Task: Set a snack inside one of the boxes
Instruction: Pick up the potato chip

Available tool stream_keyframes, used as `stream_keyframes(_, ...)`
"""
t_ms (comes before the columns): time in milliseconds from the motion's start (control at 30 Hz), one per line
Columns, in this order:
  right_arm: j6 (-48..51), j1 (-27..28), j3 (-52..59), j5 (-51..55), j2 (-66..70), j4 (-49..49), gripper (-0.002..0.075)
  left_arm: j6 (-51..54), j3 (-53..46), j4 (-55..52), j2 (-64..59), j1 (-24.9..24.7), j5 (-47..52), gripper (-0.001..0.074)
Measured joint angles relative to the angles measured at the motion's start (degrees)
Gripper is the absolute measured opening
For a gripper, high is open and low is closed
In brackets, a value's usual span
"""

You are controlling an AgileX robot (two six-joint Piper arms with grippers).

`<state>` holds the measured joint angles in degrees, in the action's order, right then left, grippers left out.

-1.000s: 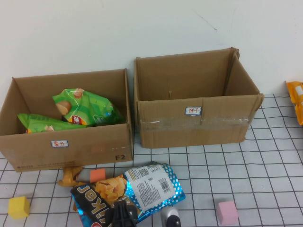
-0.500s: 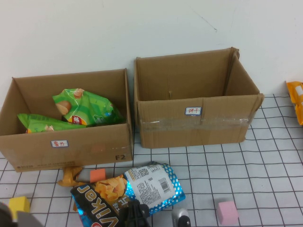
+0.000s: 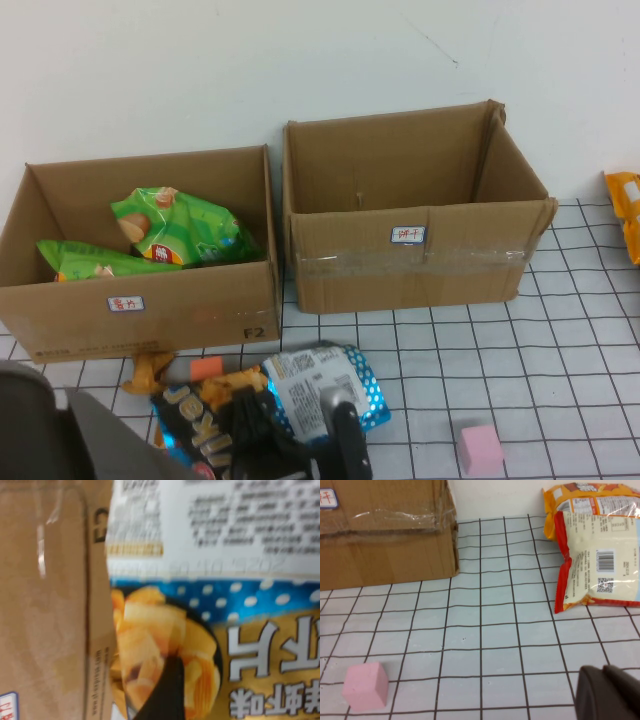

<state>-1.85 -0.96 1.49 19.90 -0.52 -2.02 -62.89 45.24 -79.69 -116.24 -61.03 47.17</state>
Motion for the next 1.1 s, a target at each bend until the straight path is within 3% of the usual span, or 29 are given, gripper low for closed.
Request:
stream_keyframes(267,0.0,0.0,0.0,0.0,0.0,0.0,-0.0001,-1.2,0.0,-2.7,-0.1,4.8,-0.2,0.0685)
stream_keyframes(600,0.0,0.0,0.0,0.0,0.0,0.0,-0.0001,-1.3,0.0,-6.8,-0.1,6.1,-0.7,0.0664)
stream_keyframes(700,0.0,0.0,0.0,0.0,0.0,0.0,-0.0001,-1.3,0.0,-7.2,-0.1,6.1,-0.9,0.0561)
stream_keyframes(900,0.0,0.0,0.0,0.0,0.0,0.0,-0.0001,-4.6,0.0,-8.1,-0.1,6.4,-1.1,0.0130)
stream_keyframes(933,0.0,0.0,0.0,0.0,0.0,0.0,-0.0001,-5.5,0.0,-8.5,-0.1,6.6,-1.1,0.0102)
stream_keyframes(1100,0.0,0.0,0.0,0.0,0.0,0.0,-0.0001,-5.9,0.0,-8.4,0.3,7.4,-1.4,0.0102)
